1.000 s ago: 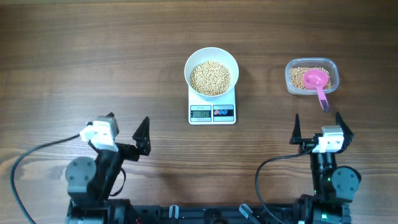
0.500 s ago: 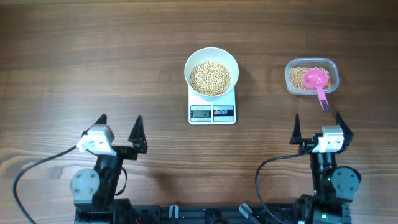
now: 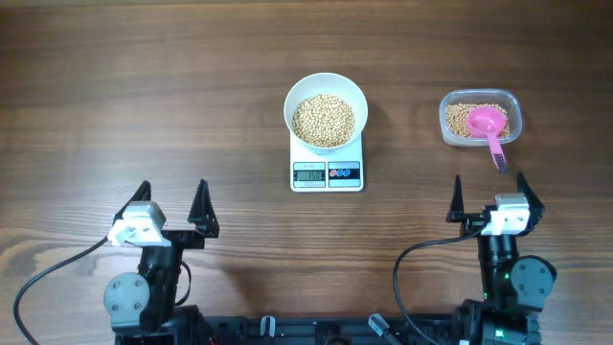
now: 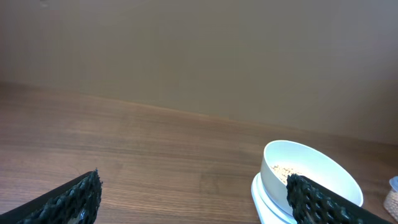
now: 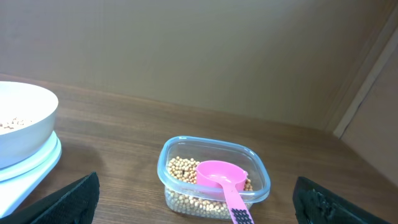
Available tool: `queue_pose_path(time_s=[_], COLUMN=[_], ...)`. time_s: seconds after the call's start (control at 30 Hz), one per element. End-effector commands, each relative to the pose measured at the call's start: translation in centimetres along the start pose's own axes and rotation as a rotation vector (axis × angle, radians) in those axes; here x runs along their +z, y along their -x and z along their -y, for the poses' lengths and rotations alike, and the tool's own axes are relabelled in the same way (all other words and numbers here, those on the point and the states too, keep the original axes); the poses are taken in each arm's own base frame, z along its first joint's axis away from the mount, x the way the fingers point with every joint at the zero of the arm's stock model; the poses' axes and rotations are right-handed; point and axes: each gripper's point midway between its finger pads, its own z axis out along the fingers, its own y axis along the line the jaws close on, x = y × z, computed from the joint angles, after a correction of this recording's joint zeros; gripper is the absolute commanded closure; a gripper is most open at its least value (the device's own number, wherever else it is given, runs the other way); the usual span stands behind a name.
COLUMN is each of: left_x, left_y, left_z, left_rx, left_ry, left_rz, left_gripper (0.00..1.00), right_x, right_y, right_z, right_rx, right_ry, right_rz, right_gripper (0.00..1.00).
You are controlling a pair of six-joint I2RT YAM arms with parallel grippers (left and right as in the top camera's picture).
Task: Scoop item into bowl and weigh 150g on scale
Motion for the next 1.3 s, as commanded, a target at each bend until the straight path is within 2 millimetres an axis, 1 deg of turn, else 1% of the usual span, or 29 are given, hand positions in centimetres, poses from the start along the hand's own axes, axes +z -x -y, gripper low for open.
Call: queue_pose_path(time_s=[0.0, 0.1, 0.27, 0.5, 0.8, 0.93, 1.17, 1.27], left_x=[0.0, 0.0, 0.0, 0.9, 1.4, 1.7, 1.6, 1.8], left_y=[0.2, 0.7, 0.7, -0.2, -0.3, -1.0, -0.9, -1.7], left_z=[-0.5, -0.5, -0.6, -1.0, -1.1, -1.3, -1.6, -1.8], left_rx=[0.0, 0.002, 0.003, 0.008, 0.019, 0.019, 0.017, 0.013], left_ry=[0.024, 0.021, 0.025, 0.023, 0.004, 0.006, 0.023, 0.028], left_rz=[0.024, 0.045, 0.046, 0.092, 0.178, 0.178, 0.182, 0.15], left_gripper=[0.0, 0.0, 0.0, 0.0, 0.0, 0.0, 0.0, 0.0], right_x=[-0.1, -0.1, -0.1, -0.1, -0.1, -0.1, -0.1, -0.1], right_y=[0.3, 0.3, 0.3, 0.3, 0.3, 0.3, 0.3, 0.3], right_z=[0.2, 0.2, 0.2, 0.2, 0.2, 0.2, 0.2, 0.2], right_rx=[-0.009, -0.009, -0.009, -0.009, -0.009, -0.009, -0.009, -0.009], right_ry=[-0.015, -0.015, -0.015, -0.015, -0.015, -0.015, -0.015, -0.015], right_rz=[0.013, 0.013, 0.013, 0.013, 0.013, 0.013, 0.013, 0.013], right_gripper=[0.0, 0.0, 0.0, 0.0, 0.0, 0.0, 0.0, 0.0])
